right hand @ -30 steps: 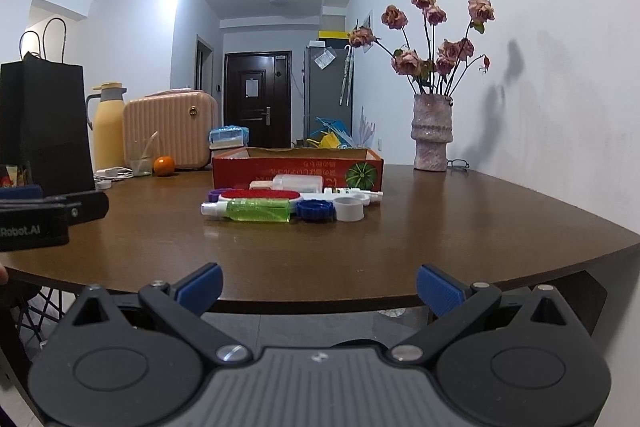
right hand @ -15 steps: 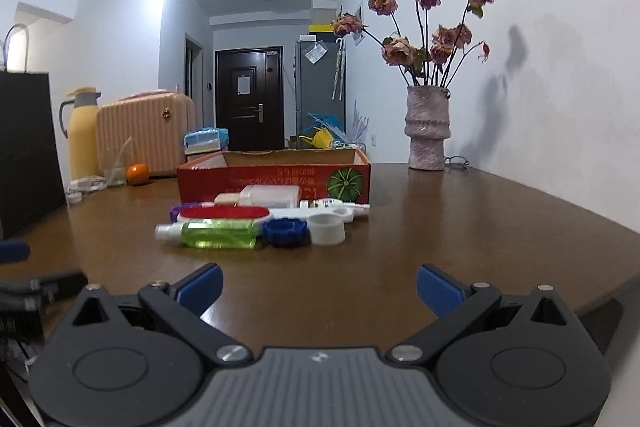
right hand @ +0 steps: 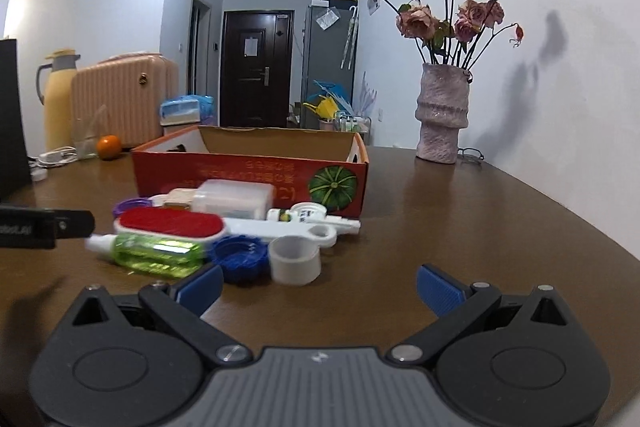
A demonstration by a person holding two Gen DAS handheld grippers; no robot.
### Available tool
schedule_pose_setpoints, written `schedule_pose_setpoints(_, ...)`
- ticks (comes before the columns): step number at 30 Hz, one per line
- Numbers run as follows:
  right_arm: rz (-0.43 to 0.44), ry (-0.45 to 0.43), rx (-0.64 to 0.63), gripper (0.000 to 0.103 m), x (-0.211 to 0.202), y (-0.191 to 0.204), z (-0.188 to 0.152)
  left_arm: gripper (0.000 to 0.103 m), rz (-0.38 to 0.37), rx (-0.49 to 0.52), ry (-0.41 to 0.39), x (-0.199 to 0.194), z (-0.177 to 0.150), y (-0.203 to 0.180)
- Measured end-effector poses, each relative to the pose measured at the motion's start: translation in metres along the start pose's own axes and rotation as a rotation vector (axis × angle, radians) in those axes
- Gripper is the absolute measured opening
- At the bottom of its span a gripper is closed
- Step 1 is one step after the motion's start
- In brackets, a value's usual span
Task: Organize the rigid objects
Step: 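Move the left tool to the green spray bottle while the right tool approaches the blue cap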
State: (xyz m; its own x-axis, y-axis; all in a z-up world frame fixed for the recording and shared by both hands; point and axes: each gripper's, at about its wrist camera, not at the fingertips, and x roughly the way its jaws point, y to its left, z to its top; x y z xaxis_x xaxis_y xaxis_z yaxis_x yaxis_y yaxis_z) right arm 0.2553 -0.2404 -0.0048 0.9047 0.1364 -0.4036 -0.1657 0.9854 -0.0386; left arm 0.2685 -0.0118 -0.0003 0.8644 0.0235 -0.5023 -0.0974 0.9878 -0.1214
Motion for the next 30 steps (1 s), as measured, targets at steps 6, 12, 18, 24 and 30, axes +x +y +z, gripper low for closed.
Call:
schedule_pose_setpoints(6,0.01,0.009,0.028,0.103,0.034,-0.018,0.01,0.103,0.133,-0.07,0.05,0.049,0.01,-0.021)
schedule_pose_setpoints(12,0.031,0.042,0.012,0.103,0.061,-0.027,0.015,0.103,0.141,-0.067,0.088,0.062,0.002,-0.027)
schedule_pose_setpoints(18,0.096,0.126,0.002,0.103,0.087,-0.025,0.02,0.103,0.136,0.021,0.168,0.055,-0.007,-0.02)
schedule_pose_setpoints(24,0.095,0.173,-0.04,0.103,0.094,-0.019,0.018,0.103,0.123,0.093,0.197,0.031,-0.02,0.001)
schedule_pose_setpoints(30,0.096,0.19,-0.071,0.102,0.092,-0.01,0.018,0.103,0.11,0.111,0.17,0.023,-0.021,0.004)
